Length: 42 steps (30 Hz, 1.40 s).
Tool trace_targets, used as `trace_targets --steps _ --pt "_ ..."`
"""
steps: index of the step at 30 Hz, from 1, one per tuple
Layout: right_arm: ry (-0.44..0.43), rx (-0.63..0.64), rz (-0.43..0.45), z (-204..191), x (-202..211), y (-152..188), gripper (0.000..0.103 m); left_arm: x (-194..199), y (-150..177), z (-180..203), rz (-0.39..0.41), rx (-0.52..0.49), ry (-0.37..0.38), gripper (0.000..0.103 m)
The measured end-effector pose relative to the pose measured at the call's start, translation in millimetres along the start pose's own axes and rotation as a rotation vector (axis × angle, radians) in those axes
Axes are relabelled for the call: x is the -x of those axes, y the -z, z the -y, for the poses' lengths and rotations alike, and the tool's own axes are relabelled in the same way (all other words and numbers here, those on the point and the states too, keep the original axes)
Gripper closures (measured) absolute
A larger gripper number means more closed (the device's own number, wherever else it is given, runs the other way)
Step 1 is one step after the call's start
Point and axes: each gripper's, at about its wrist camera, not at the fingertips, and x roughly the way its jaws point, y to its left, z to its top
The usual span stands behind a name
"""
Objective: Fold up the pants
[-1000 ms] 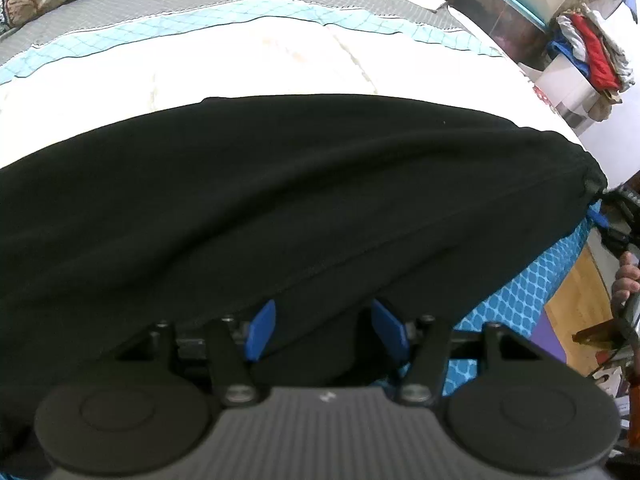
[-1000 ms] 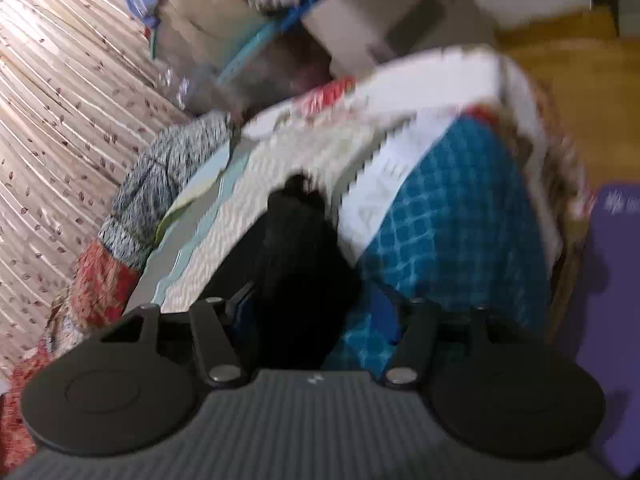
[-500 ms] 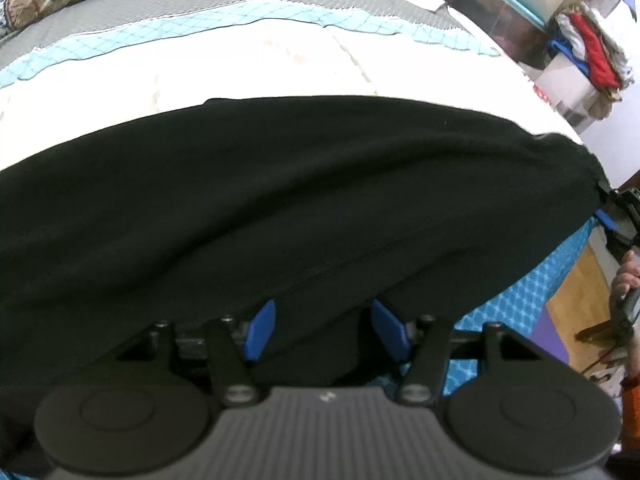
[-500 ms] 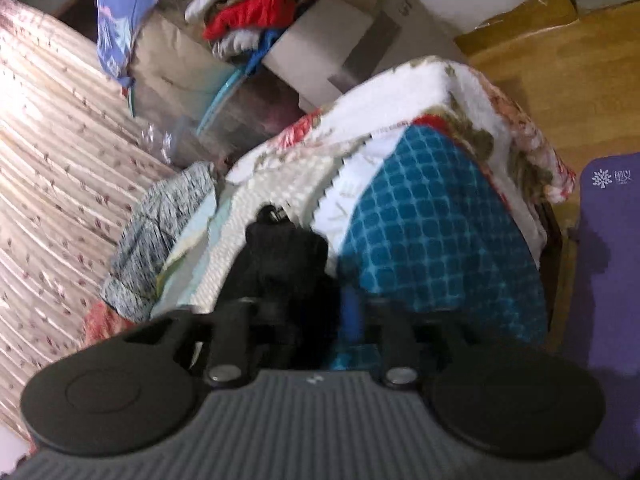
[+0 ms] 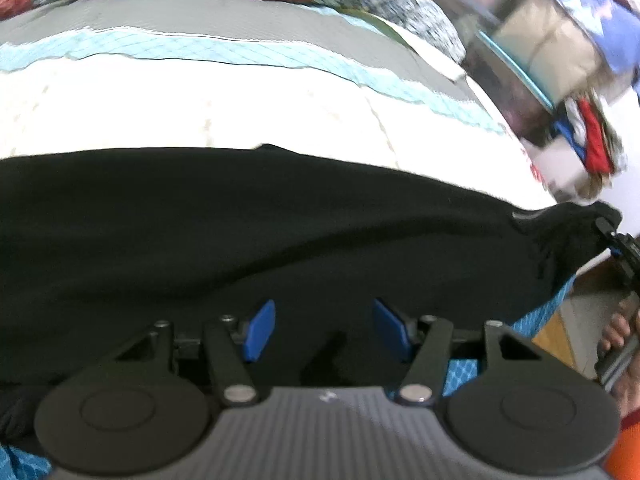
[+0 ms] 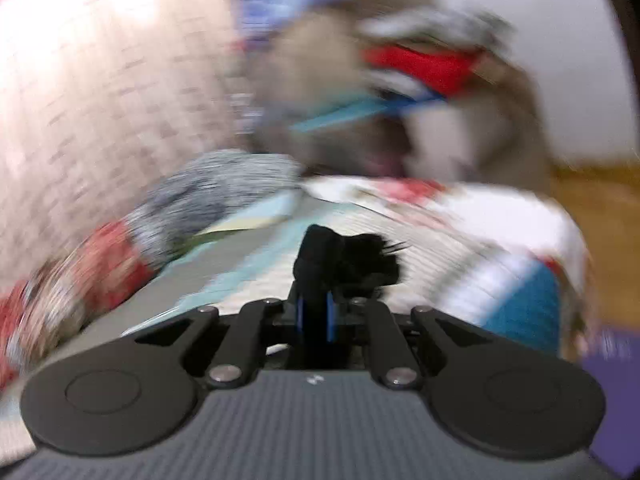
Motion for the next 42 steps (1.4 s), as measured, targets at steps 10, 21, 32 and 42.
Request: trace_targets --steps 10,21,32,42 --pt "-0.389 0.703 -0.293 -180.3 -21.3 127.3 0.089 11.8 12.8 -32.5 0.011 0.084 -0.004 0.047" --pt "-0.414 0.925 -0.205 -194.6 5.7 139.6 0.053 3.9 -3.7 -23.2 -0.006 0.05 0.062 0.047" --pt "-0.192 0.521 -0.17 -127.3 -14.5 91.5 0.054 -58.0 -50.3 84.5 -0.051 -0.105 0.21 0.049" --pt "-0.068 0.245 -0.374 -73.4 -79.7 122.0 0.071 -116.2 -16.8 98.7 -0.088 -0.185 0.046 0.085"
